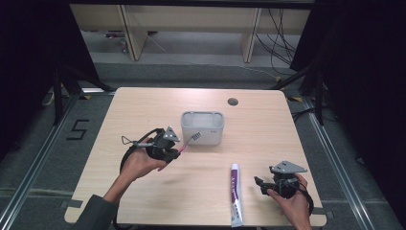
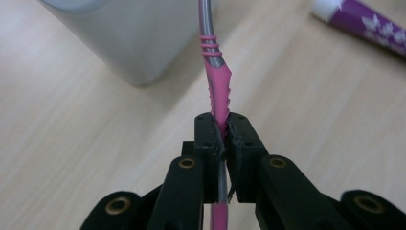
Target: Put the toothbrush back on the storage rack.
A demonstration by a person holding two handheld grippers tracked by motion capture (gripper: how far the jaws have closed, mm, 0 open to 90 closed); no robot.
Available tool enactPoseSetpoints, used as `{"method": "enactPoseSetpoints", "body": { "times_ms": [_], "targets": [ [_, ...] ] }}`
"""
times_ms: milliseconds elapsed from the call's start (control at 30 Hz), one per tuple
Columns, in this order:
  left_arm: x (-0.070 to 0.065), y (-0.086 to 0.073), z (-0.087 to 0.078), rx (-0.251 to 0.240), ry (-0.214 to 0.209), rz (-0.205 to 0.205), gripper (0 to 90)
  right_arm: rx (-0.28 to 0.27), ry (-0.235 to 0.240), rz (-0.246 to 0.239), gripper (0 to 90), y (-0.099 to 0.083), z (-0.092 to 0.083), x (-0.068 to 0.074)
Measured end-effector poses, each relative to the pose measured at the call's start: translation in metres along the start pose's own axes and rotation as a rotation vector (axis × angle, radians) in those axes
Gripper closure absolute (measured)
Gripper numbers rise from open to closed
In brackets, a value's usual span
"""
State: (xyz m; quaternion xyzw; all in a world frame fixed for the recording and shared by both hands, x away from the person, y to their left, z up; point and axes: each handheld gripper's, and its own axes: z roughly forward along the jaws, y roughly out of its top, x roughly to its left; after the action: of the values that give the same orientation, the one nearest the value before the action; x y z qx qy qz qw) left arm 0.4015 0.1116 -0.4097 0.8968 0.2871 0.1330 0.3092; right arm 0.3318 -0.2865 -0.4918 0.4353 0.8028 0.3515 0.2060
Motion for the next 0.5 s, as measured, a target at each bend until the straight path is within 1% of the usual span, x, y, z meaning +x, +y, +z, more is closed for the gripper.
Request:
{"method": "enactPoseSetpoints", "body": {
  "times_ms": [33,67,100,133,167,200,233,267,300,333,367,400,433,500],
  "targets": [
    [0.0,0.0,0.0,0.0,0.0,0.0,83.0,0.0,0.0,0.0,28.1,0.0,0.0,0.0],
    [-0.001,0.0,-0.001,-0.03,0.017,-0.003,83.0,-0.004,0.0,-0.002,28.1,0.0,0.0,0.0],
    [-0.001,0.0,-0.001,-0.049,0.022,-0.006,82.9,-0.007,-0.001,0.0,28.2,0.0,0.0,0.0],
    [-0.001,0.0,-0.002,-0.098,0.034,-0.023,83.0,-0.003,0.002,0.007,28.1,0.0,0.0,0.0],
    [-0.001,0.0,-0.002,-0.098,0.034,-0.023,83.0,-0.003,0.002,0.007,28.1,0.0,0.0,0.0],
    [0.0,0.0,-0.003,-0.113,0.03,-0.039,83.0,-0.002,0.001,0.008,28.1,0.0,0.0,0.0],
    [0.001,0.001,-0.003,-0.125,0.017,-0.043,83.0,-0.002,-0.001,0.005,28.1,0.0,0.0,0.0],
    [0.001,0.002,-0.006,-0.157,0.011,-0.055,83.0,-0.004,-0.002,0.009,28.1,0.0,0.0,0.0],
    [0.001,0.002,-0.006,-0.157,0.011,-0.055,82.9,-0.004,-0.002,0.009,28.1,0.0,0.0,0.0],
    [0.002,0.003,-0.007,-0.176,0.017,-0.058,82.9,-0.007,0.001,0.013,28.1,0.0,0.0,0.0],
    [0.003,0.003,-0.008,-0.195,0.029,-0.068,83.0,-0.008,-0.005,-0.001,28.1,0.0,0.0,-0.001],
    [0.004,0.004,-0.009,-0.208,0.026,-0.078,83.0,0.005,-0.001,0.039,28.1,-0.001,0.0,0.002],
    [0.004,0.005,-0.01,-0.232,0.039,-0.09,83.0,-0.007,-0.011,0.015,28.2,-0.001,0.0,0.001],
    [0.006,0.006,-0.011,-0.257,0.04,-0.091,82.9,-0.013,-0.011,0.008,28.2,-0.001,0.0,0.0]
  ]
}}
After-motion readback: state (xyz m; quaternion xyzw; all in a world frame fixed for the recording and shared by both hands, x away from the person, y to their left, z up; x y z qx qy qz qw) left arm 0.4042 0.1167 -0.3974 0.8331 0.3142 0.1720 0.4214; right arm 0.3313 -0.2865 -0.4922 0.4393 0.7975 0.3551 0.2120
